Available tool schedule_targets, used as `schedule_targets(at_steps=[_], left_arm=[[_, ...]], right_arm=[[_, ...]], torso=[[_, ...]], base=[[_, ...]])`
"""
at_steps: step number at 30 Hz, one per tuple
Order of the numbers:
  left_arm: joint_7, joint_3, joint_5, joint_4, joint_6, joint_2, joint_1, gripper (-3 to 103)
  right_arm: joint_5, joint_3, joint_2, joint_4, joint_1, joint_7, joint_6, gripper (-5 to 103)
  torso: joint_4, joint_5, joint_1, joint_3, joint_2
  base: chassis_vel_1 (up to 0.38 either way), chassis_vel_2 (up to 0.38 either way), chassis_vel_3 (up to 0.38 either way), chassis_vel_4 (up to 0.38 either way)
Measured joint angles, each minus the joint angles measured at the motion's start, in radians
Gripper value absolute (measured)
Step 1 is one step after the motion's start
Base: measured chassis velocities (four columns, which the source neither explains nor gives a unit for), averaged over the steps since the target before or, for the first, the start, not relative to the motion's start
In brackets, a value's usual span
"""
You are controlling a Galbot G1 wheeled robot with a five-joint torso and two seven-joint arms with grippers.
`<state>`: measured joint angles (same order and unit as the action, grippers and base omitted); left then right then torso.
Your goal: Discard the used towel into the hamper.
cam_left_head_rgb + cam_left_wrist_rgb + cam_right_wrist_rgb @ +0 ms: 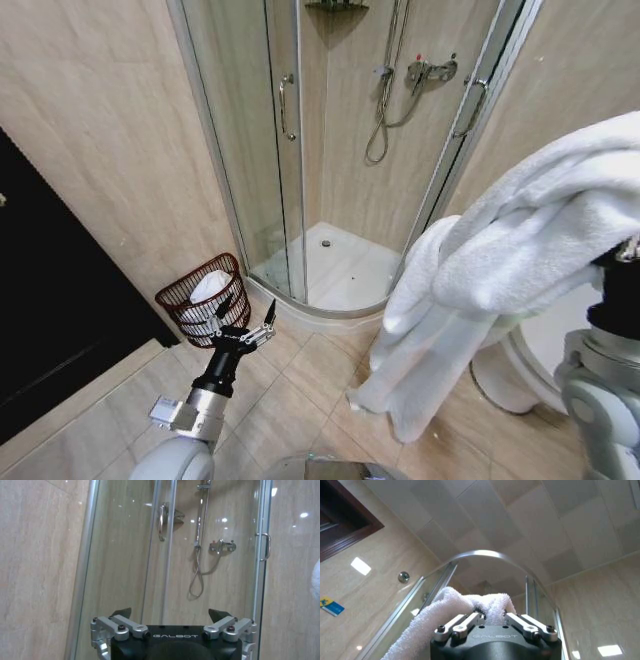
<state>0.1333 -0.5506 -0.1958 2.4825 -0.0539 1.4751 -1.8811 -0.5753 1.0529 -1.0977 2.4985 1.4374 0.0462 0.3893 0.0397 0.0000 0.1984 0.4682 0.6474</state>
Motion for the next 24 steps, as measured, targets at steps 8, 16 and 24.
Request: schedule_targets(at_steps=[8, 16, 24], left_arm=[[0.0, 0.0, 0.0, 0.0, 0.0, 0.0, 0.0, 100], [0.0, 0.0, 0.0, 0.0, 0.0, 0.0, 0.0, 100], [0.0, 0.0, 0.0, 0.0, 0.0, 0.0, 0.0, 100]], right_arm=[[-0.023, 0.019, 0.004, 0.0, 0.009, -0.005, -0.012, 10], [-0.097, 0.022, 0.002, 0.001, 0.026, -0.078, -0.089, 10], [-0.209, 0.007, 0.004, 0.001, 0.028, -0.161, -0.173, 10]], torso=[[0.0, 0.0, 0.012, 0.017, 0.029], [0.0, 0.0, 0.026, 0.038, 0.063], [0.0, 0.0001, 0.041, 0.058, 0.099]], base=[[0.0, 0.0, 0.0, 0.0], [0.0, 0.0, 0.0, 0.0], [0.0, 0.0, 0.0, 0.0]])
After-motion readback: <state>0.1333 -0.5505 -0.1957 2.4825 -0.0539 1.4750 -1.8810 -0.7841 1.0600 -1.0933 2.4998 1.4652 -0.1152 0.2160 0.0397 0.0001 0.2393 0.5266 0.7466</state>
